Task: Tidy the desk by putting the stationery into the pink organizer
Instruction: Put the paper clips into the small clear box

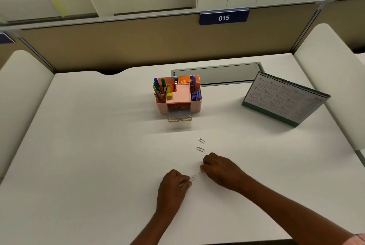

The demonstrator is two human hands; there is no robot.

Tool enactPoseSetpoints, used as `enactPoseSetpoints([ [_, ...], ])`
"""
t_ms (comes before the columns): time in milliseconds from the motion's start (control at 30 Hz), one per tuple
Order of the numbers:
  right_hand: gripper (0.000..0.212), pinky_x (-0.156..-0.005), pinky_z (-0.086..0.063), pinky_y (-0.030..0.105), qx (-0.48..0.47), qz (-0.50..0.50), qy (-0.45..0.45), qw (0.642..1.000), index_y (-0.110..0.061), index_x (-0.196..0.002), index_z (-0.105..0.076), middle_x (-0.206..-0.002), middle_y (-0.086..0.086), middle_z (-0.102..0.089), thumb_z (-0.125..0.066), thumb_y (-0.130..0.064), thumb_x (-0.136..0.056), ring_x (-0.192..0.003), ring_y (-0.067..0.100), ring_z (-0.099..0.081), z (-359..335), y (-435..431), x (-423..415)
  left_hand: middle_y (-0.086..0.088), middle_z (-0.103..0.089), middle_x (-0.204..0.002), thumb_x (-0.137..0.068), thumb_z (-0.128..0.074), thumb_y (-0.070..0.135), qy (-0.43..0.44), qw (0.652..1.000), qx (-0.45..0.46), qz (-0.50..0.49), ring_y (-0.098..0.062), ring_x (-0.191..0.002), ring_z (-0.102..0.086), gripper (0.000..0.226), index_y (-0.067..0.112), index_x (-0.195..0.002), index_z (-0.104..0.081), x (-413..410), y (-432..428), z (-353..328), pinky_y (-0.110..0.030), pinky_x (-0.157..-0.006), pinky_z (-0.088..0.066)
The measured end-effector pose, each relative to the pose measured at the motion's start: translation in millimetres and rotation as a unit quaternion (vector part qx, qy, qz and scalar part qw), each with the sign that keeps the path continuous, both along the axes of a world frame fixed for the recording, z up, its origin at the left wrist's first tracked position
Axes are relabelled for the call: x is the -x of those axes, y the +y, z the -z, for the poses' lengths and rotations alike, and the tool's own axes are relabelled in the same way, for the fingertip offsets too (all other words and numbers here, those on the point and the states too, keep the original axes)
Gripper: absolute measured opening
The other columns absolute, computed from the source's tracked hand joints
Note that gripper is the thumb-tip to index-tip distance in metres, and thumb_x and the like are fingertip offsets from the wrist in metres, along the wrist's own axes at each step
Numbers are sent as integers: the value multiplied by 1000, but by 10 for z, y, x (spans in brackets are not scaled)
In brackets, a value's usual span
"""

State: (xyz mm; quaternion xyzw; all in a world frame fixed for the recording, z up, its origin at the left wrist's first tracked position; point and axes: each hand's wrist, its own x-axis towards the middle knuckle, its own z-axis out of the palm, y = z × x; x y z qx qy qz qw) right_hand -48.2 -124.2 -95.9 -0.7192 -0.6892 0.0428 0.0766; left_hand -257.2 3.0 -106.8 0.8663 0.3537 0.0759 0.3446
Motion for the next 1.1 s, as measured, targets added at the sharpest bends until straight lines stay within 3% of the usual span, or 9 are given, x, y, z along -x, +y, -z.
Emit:
enactPoseSetpoints([
  [100, 16, -50, -43, 39, 8, -7, -24, 1000, -17, -82, -57, -89, 1, -53, -52, -16, -97, -80, 22, -52, -19, 42, -3, 15, -61, -87, -86, -80, 33, 11, 999, -29, 16, -5, -82, -62, 11, 29, -97, -80, -4, 11, -30, -30, -72, -57],
  [267, 14, -48, -40, 39, 29, 8, -40, 999, -17, -80, -53, -86, 2, -51, -56, -11, -93, -76, 24, -50, -31, 70, 47, 12, -61, -89, -93, -71, 41, 44, 997, -53, 37, -8, -87, -62, 12, 32, -96, -77, -50, 31, -84, -29, -74, -55],
  [467, 16, -46, -26, 34, 64, 3, -62, 996, -16, -76, -53, -80, 3, -50, -63, -5, -81, -70, 23, -49, -62, 84, 100, 9, -62, -94, -95, -66, 42, 57, 996, -60, 42, -9, -91, -61, 17, 28, -97, -74, -132, 50, -189, -24, -75, -50],
  [700, 18, -41, -37, 35, 93, -12, -86, 992, -15, -72, -51, -79, 4, -50, -61, 0, -72, -69, 24, -50, -73, 53, 135, 7, -64, -97, -101, -53, 43, 102, 984, -131, 72, -13, -96, -61, 28, 25, -98, -73, -216, 42, -242, -29, -72, -50],
  [800, 20, -41, -33, 34, 98, -15, -98, 990, -15, -71, -51, -77, 4, -50, -63, 1, -69, -66, 24, -50, -79, 64, 149, 4, -66, -97, -102, -51, 38, 131, 976, -147, 87, -15, -95, -62, 28, 22, -96, -73, -284, 39, -273, -28, -68, -46],
  [867, 21, -40, -32, 33, 99, -18, -106, 989, -15, -71, -50, -75, 4, -49, -64, 1, -69, -65, 24, -49, -70, 70, 154, 5, -65, -82, -93, -66, 35, 165, 969, -147, 108, -15, -80, -64, 20, 22, -80, -72, -328, 38, -300, -28, -56, -44],
  [933, 22, -40, -32, 33, 96, -21, -112, 989, -15, -71, -50, -75, 4, -49, -64, 3, -69, -64, 23, -49, -66, 68, 154, 6, -58, -62, -72, -85, 30, 182, 958, -175, 132, -13, -59, -59, 25, 23, -59, -65, -341, 21, -246, -25, -40, -38],
  [1100, 24, -40, -35, 32, 88, -30, -132, 987, -13, -72, -50, -73, 5, -48, -64, 5, -69, -62, 23, -48, -51, 73, 158, 4, -54, -55, -56, -90, 18, 156, 959, -186, 146, -16, -53, -56, 32, 22, -53, -59, -351, 36, -167, -25, -35, -36],
])
